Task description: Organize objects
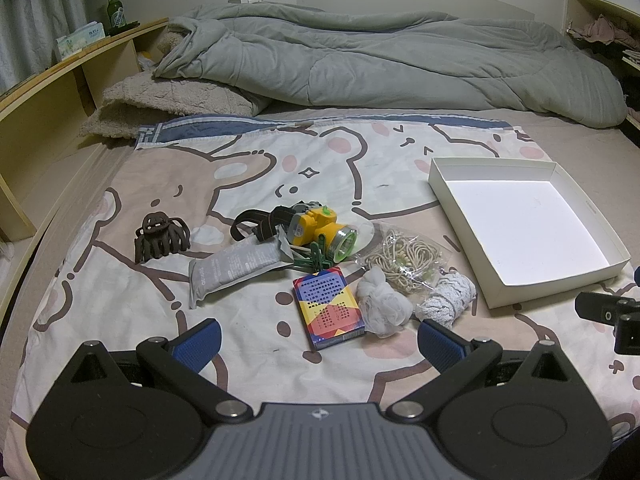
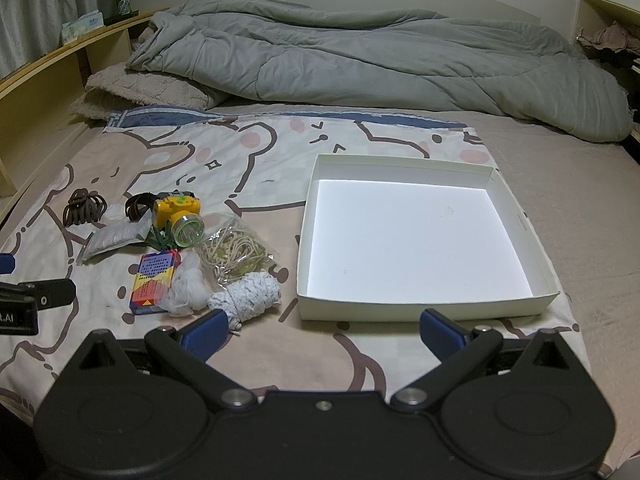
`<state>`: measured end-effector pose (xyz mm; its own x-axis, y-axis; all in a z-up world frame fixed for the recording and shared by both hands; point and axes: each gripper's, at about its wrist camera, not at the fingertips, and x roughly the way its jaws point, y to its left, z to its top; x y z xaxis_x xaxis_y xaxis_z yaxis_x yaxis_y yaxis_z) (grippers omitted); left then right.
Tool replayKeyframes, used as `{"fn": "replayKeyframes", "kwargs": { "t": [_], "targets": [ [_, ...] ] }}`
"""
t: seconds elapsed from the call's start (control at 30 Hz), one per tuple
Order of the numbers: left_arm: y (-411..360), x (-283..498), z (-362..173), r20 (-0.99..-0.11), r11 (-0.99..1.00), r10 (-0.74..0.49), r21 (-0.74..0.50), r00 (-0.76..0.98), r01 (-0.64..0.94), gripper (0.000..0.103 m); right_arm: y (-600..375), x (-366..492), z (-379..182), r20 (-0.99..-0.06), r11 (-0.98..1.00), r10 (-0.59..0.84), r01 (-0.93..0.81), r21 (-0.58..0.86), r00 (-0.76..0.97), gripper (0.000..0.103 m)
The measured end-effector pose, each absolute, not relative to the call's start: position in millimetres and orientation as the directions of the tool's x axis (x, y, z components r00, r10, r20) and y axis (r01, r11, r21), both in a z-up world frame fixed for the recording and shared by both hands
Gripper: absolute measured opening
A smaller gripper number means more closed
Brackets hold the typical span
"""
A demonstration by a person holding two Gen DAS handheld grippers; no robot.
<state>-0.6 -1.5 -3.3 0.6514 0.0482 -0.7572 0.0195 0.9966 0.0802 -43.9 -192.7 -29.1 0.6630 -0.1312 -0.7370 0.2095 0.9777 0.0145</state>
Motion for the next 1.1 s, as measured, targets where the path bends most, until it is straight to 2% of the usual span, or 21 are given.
{"fn": "replayKeyframes", "kwargs": {
  "t": [1.1],
  "targets": [
    [4.5,-1.6,2.1,-0.738,0.998,0.013,0.052,0.675,0.038,0.103,-192.5,-42.8,-26.5,-0.728,0.976,-0.142,0.216,0.008,0.671,0.103]
  ]
}}
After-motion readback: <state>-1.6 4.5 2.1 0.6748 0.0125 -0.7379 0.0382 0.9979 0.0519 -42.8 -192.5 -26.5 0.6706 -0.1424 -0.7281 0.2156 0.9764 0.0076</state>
